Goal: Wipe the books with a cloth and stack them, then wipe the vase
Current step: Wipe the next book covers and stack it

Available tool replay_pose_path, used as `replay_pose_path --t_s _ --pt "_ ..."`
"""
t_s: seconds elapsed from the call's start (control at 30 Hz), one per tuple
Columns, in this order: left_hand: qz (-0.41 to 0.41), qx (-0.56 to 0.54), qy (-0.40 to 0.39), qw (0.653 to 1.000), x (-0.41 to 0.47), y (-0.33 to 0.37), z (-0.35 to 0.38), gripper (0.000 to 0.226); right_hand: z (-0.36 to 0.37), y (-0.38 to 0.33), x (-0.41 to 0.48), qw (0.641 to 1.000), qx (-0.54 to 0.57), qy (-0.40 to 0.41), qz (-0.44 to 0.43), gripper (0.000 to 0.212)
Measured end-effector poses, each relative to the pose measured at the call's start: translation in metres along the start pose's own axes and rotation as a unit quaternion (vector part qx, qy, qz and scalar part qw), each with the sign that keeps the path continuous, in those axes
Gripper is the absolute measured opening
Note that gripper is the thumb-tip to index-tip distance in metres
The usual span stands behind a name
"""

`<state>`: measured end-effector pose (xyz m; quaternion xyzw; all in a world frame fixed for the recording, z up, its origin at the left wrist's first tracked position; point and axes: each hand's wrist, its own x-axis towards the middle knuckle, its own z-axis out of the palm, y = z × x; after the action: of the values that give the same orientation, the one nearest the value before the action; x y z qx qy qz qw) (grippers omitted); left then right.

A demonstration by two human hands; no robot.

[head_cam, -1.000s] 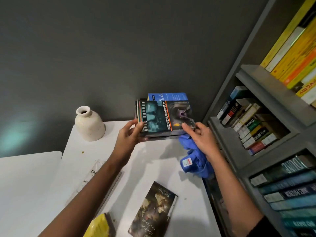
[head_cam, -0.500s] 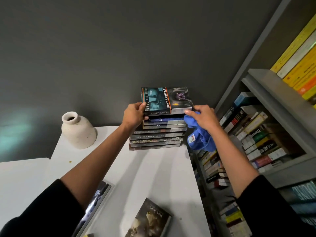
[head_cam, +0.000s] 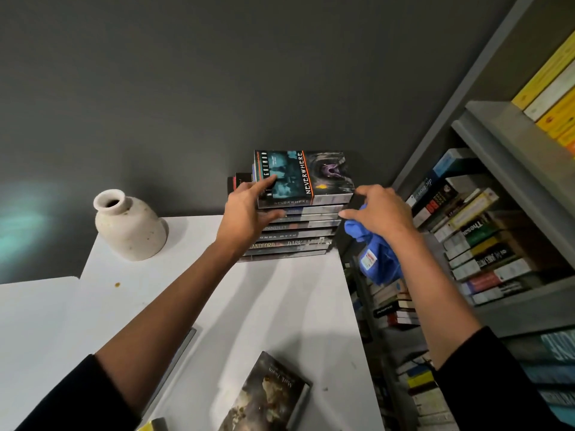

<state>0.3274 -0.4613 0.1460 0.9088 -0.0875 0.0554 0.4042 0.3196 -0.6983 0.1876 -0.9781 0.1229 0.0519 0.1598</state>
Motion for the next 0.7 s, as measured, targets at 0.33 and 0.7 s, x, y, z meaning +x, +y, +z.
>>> replay_pose_path --t_s 0.33,0.7 --pt "-0.003 0.039 0.007 0.999 0.01 -0.006 -0.001 0.066 0.004 -0.014 -0.001 0.997 -0.034 0.063 -0.025 0.043" --pt "0.018 0.039 0.012 0.999 0.008 -0.009 0.001 0.063 0.012 -0.003 -0.003 0.997 0.059 0.051 -0.011 0.047"
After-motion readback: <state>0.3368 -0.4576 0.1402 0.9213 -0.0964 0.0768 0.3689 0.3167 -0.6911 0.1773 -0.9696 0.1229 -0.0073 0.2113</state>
